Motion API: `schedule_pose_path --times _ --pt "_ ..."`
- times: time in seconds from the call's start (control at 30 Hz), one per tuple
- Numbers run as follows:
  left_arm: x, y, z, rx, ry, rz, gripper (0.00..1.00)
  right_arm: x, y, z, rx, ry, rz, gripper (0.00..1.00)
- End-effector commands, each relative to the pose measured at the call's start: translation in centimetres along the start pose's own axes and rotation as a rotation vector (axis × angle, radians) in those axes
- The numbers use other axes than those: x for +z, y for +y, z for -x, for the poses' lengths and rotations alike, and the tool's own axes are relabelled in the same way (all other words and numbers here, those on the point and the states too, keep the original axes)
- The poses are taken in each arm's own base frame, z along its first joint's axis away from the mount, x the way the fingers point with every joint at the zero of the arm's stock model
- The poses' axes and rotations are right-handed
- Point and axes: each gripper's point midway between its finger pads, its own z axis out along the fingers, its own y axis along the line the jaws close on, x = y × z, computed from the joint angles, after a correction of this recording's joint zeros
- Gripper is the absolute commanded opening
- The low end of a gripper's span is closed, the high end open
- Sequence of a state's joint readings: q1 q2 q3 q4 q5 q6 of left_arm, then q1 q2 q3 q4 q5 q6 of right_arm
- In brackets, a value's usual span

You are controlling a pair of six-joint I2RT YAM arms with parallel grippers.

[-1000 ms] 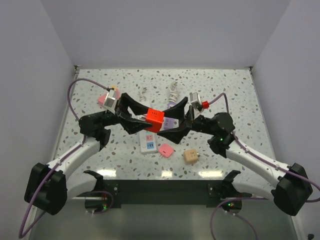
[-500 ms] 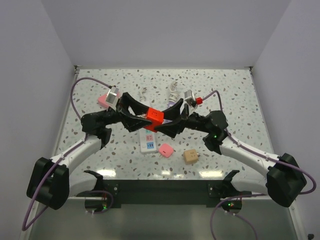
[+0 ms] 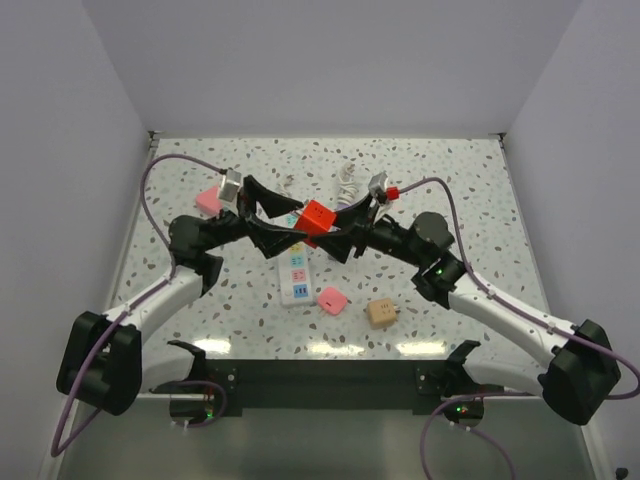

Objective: Insert the plug

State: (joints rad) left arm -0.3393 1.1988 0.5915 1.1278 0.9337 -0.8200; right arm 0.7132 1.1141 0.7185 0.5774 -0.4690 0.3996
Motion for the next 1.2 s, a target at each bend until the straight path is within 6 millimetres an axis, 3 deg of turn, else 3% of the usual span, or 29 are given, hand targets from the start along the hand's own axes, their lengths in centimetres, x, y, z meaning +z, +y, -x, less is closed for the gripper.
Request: schedule_pose_path --times 0.0,0.13,0.17,0.2,0.23,0.27,0.3,0.33,0.37,0.4,0.53,0.6,0.73,0.77,0.8,0.83,0.87,0.9,0.93,1.17 --pt "-1.4 3.1 0.4 0.051 -0.024 0.129 1.0 -0.3 -2.4 3.3 -0.085 -0.022 -0.163 0.0" --pt "-3.8 5.9 -0.1 0.035 -0.032 0.269 1.0 -0.2 -4.5 3.2 -0.082 0.073 -0.255 0.0" --pt "-4.4 6.5 -0.1 0.036 -0.037 0.305 1.0 0.2 -5.5 2.2 -0.072 0.121 -0.276 0.0" --pt "-5.5 8.4 -0.4 0.004 -0.048 0.416 1.0 0.5 -6.0 1.9 -0.069 0.152 -0.294 0.0" --pt "-6.2 9.3 -0.3 0.046 -0.046 0.486 1.0 1.1 -6.1 3.3 -0.078 0.15 -0.304 0.0" --pt "-7.1 10.5 -0.5 0.051 -0.042 0.57 1.0 1.6 -7.5 1.0 -0.059 0.241 -0.332 0.0" --pt "-8.9 12.7 -1.1 0.025 -0.04 0.725 1.0 2.0 -8.1 0.6 -0.051 0.272 -0.345 0.0" --pt "-9.9 13.7 -1.4 0.048 -0.028 0.793 1.0 2.6 -8.3 1.0 -0.05 0.301 -0.348 0.0" --pt "-10.7 14.6 -1.7 0.047 -0.018 0.855 1.0 3.4 -9.2 -1.0 -0.02 0.371 -0.342 0.0" --pt "-11.9 15.8 -2.2 0.032 -0.006 0.938 1.0 4.5 -9.3 0.0 -0.02 0.372 -0.334 0.0" --pt "-13.3 18.1 -4.4 -0.023 0.042 1.039 1.0 5.9 -11.3 -4.0 0.049 0.563 -0.336 0.0" --pt "-14.3 18.9 -5.4 -0.039 0.064 1.091 0.99 7.0 -12.4 -5.6 0.076 0.621 -0.336 0.0" --pt "-14.9 19.4 -5.9 -0.041 0.074 1.121 0.98 6.9 -13.4 -8.6 0.121 0.772 -0.338 0.0" --pt "-14.7 19.4 -5.9 -0.04 0.073 1.109 0.97 6.8 -13.6 -9.0 0.128 0.8 -0.341 0.0" --pt "-14.7 19.5 -6.2 -0.043 0.079 1.108 0.97 7.6 -13.8 -8.1 0.117 0.798 -0.337 0.0" --pt "-14.6 19.6 -6.4 -0.043 0.086 1.102 0.97 6.7 -14.3 -10.4 0.152 0.887 -0.351 0.0" --pt "-14.6 19.8 -6.6 -0.048 0.092 1.1 0.97 6.7 -14.6 -11.0 0.159 0.914 -0.361 0.0" --pt "-14.5 20.0 -7.2 -0.062 0.109 1.092 0.98 7.1 -14.8 -10.4 0.149 0.913 -0.363 0.0" --pt "-14.2 19.9 -7.4 -0.069 0.12 1.07 0.98 6.2 -15.3 -11.7 0.165 0.971 -0.391 0.0" --pt "-13.7 19.9 -8.6 -0.093 0.15 1.028 0.98 5.2 -15.7 -12.9 0.183 1.075 -0.411 0.0"
